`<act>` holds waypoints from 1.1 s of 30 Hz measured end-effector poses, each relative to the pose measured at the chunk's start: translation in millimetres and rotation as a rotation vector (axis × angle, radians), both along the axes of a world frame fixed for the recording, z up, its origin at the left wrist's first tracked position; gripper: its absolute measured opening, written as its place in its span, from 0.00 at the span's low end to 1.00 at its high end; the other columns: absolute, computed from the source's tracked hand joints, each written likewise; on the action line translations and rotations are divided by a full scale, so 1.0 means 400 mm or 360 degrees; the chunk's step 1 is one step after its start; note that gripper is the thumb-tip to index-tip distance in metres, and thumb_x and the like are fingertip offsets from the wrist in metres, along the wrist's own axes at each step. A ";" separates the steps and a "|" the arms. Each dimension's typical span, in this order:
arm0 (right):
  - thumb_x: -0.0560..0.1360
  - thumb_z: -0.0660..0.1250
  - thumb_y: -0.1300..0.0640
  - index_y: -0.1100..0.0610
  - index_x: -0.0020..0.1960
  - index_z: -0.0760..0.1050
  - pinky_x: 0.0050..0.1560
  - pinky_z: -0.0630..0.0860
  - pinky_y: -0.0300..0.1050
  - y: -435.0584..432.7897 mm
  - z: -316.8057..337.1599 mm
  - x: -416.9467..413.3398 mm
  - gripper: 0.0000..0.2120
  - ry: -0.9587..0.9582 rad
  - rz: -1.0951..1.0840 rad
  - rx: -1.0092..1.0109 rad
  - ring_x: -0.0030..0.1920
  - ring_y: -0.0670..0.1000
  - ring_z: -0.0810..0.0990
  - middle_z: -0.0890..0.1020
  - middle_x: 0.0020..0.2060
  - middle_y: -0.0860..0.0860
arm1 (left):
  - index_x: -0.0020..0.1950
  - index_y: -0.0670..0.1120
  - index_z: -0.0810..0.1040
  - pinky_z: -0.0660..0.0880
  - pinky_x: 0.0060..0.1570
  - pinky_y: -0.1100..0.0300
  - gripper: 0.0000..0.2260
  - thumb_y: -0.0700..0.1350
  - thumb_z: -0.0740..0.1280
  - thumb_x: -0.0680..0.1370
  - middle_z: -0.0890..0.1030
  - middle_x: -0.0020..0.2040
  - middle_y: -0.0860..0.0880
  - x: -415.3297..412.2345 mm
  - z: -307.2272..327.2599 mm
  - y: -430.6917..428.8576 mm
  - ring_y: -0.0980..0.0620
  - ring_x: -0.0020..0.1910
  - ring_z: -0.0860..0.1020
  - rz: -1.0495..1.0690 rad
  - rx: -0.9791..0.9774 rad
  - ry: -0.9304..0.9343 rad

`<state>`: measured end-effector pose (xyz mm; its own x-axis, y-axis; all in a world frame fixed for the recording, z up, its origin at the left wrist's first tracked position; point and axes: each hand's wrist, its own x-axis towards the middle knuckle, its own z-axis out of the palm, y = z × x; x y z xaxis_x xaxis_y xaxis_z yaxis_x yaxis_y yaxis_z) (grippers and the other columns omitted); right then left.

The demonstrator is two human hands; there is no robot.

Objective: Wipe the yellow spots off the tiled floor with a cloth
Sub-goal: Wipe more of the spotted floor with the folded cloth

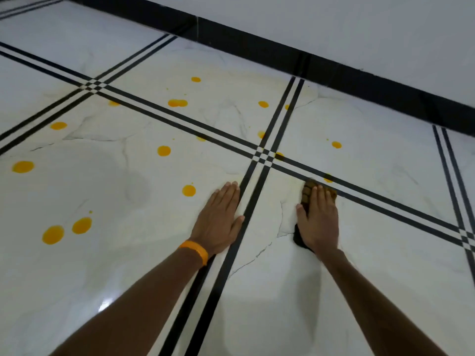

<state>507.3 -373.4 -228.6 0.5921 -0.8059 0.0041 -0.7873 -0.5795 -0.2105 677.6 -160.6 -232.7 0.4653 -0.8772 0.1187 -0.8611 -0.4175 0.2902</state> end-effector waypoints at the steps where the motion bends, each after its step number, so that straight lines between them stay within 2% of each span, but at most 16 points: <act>1: 0.77 0.39 0.38 0.61 0.82 0.53 0.81 0.50 0.56 0.005 -0.010 0.012 0.40 0.0019 -0.0025 -0.0022 0.81 0.59 0.52 0.56 0.81 0.58 | 0.80 0.40 0.51 0.48 0.79 0.51 0.31 0.56 0.48 0.81 0.52 0.81 0.45 0.009 -0.005 -0.026 0.48 0.80 0.50 0.0034 0.0060 -0.0022; 3: 0.77 0.39 0.40 0.62 0.82 0.52 0.81 0.47 0.55 0.003 -0.018 0.012 0.39 0.0054 0.0122 -0.0045 0.81 0.59 0.51 0.55 0.81 0.58 | 0.81 0.41 0.49 0.50 0.78 0.49 0.31 0.57 0.48 0.82 0.52 0.81 0.46 0.018 -0.017 -0.047 0.49 0.80 0.49 0.0055 0.0149 -0.0036; 6: 0.81 0.46 0.41 0.61 0.82 0.53 0.81 0.49 0.56 -0.078 -0.010 -0.051 0.35 0.0111 0.0450 -0.0023 0.82 0.57 0.51 0.54 0.81 0.55 | 0.81 0.42 0.46 0.50 0.78 0.49 0.31 0.58 0.46 0.82 0.49 0.82 0.46 0.015 -0.009 -0.039 0.49 0.80 0.46 0.0052 0.0211 -0.0069; 7: 0.81 0.49 0.42 0.62 0.81 0.54 0.80 0.51 0.58 -0.127 -0.006 -0.076 0.35 0.0091 0.0394 -0.0048 0.81 0.59 0.54 0.57 0.81 0.57 | 0.81 0.42 0.46 0.50 0.78 0.49 0.31 0.58 0.46 0.82 0.49 0.82 0.45 0.011 -0.005 -0.039 0.49 0.80 0.46 0.0056 0.0233 -0.0070; 9: 0.80 0.50 0.43 0.66 0.79 0.58 0.78 0.56 0.62 -0.224 0.005 -0.087 0.35 0.0034 0.0026 -0.0062 0.78 0.65 0.60 0.64 0.77 0.63 | 0.81 0.42 0.46 0.51 0.78 0.49 0.31 0.57 0.46 0.82 0.49 0.82 0.46 0.010 0.001 -0.049 0.49 0.80 0.46 0.0049 0.0255 -0.0077; 11: 0.79 0.50 0.43 0.69 0.79 0.56 0.78 0.54 0.64 -0.284 0.011 -0.029 0.37 0.0050 -0.0370 0.0038 0.78 0.66 0.58 0.62 0.77 0.66 | 0.81 0.42 0.46 0.51 0.78 0.49 0.31 0.57 0.47 0.82 0.49 0.81 0.46 0.012 0.002 -0.049 0.49 0.80 0.47 0.0042 0.0254 -0.0043; 12: 0.79 0.49 0.44 0.69 0.79 0.55 0.78 0.52 0.64 -0.296 0.015 0.020 0.37 0.0042 -0.0438 0.0071 0.79 0.66 0.57 0.60 0.78 0.66 | 0.81 0.42 0.47 0.51 0.78 0.49 0.31 0.57 0.47 0.82 0.50 0.81 0.46 0.011 0.001 -0.045 0.49 0.80 0.47 0.0043 0.0244 -0.0029; 14: 0.78 0.43 0.43 0.69 0.79 0.55 0.79 0.50 0.63 -0.269 0.029 0.122 0.39 0.0015 -0.0301 0.0012 0.79 0.66 0.57 0.60 0.78 0.67 | 0.81 0.43 0.47 0.51 0.78 0.49 0.31 0.58 0.46 0.82 0.50 0.81 0.46 0.015 -0.002 -0.044 0.50 0.80 0.47 0.0035 0.0216 -0.0034; 16: 0.78 0.39 0.43 0.65 0.81 0.53 0.80 0.48 0.60 -0.173 0.023 0.179 0.38 0.0039 0.0136 0.0000 0.81 0.62 0.54 0.58 0.80 0.63 | 0.81 0.43 0.48 0.52 0.78 0.49 0.31 0.58 0.46 0.82 0.51 0.81 0.46 0.019 -0.003 -0.049 0.49 0.80 0.48 0.0017 0.0196 -0.0030; 19: 0.80 0.41 0.44 0.60 0.82 0.52 0.81 0.44 0.51 -0.084 -0.002 0.101 0.35 0.0029 0.0626 0.0068 0.82 0.55 0.49 0.52 0.81 0.54 | 0.81 0.42 0.49 0.52 0.78 0.49 0.31 0.58 0.47 0.82 0.52 0.81 0.46 0.015 0.001 -0.050 0.49 0.80 0.49 0.0035 0.0193 -0.0033; 22: 0.78 0.46 0.48 0.63 0.81 0.54 0.80 0.41 0.46 -0.209 -0.003 0.056 0.34 0.0003 0.0456 0.0073 0.82 0.58 0.52 0.55 0.81 0.59 | 0.80 0.41 0.53 0.54 0.78 0.49 0.32 0.57 0.49 0.81 0.56 0.80 0.44 0.012 0.007 -0.049 0.47 0.80 0.53 0.0069 0.0204 -0.0033; 24: 0.78 0.46 0.48 0.66 0.80 0.55 0.81 0.43 0.50 -0.262 0.010 0.084 0.34 0.0043 0.0285 0.0040 0.81 0.61 0.53 0.57 0.80 0.62 | 0.77 0.39 0.62 0.62 0.74 0.47 0.31 0.56 0.53 0.78 0.65 0.76 0.41 0.015 0.019 -0.074 0.42 0.76 0.63 0.0088 0.0192 -0.0042; 27: 0.82 0.44 0.47 0.65 0.80 0.58 0.81 0.49 0.54 -0.155 0.001 0.102 0.32 -0.0019 0.0546 -0.0024 0.81 0.59 0.54 0.58 0.80 0.59 | 0.69 0.39 0.70 0.69 0.63 0.47 0.31 0.58 0.55 0.74 0.73 0.67 0.41 0.053 0.044 -0.132 0.40 0.66 0.71 0.0131 0.0147 -0.0039; 28: 0.83 0.45 0.46 0.63 0.80 0.57 0.81 0.49 0.52 -0.133 -0.004 0.073 0.31 -0.0027 0.0624 -0.0028 0.81 0.56 0.52 0.57 0.80 0.56 | 0.71 0.39 0.69 0.68 0.65 0.47 0.33 0.59 0.55 0.73 0.72 0.69 0.40 0.073 0.045 -0.159 0.40 0.68 0.70 0.0137 0.0131 -0.0032; 30: 0.83 0.46 0.46 0.61 0.81 0.57 0.81 0.50 0.53 -0.153 -0.006 0.002 0.31 -0.0019 0.0603 -0.0026 0.81 0.55 0.52 0.57 0.80 0.54 | 0.78 0.38 0.59 0.59 0.74 0.45 0.40 0.64 0.54 0.75 0.61 0.78 0.39 0.109 0.035 -0.192 0.40 0.77 0.59 0.0153 0.0132 0.0005; 33: 0.81 0.45 0.46 0.70 0.77 0.61 0.78 0.57 0.62 -0.296 -0.011 -0.015 0.34 0.0024 0.0127 -0.0088 0.77 0.65 0.62 0.65 0.76 0.66 | 0.80 0.39 0.49 0.48 0.78 0.47 0.43 0.68 0.48 0.76 0.50 0.81 0.41 0.139 0.005 -0.213 0.46 0.80 0.48 0.0178 0.0195 -0.0002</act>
<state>501.5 -491.7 -232.8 0.6547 -0.7550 0.0378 -0.7410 -0.6509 -0.1651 733.3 -245.7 -230.6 0.5608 -0.8278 0.0145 -0.8076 -0.5430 0.2301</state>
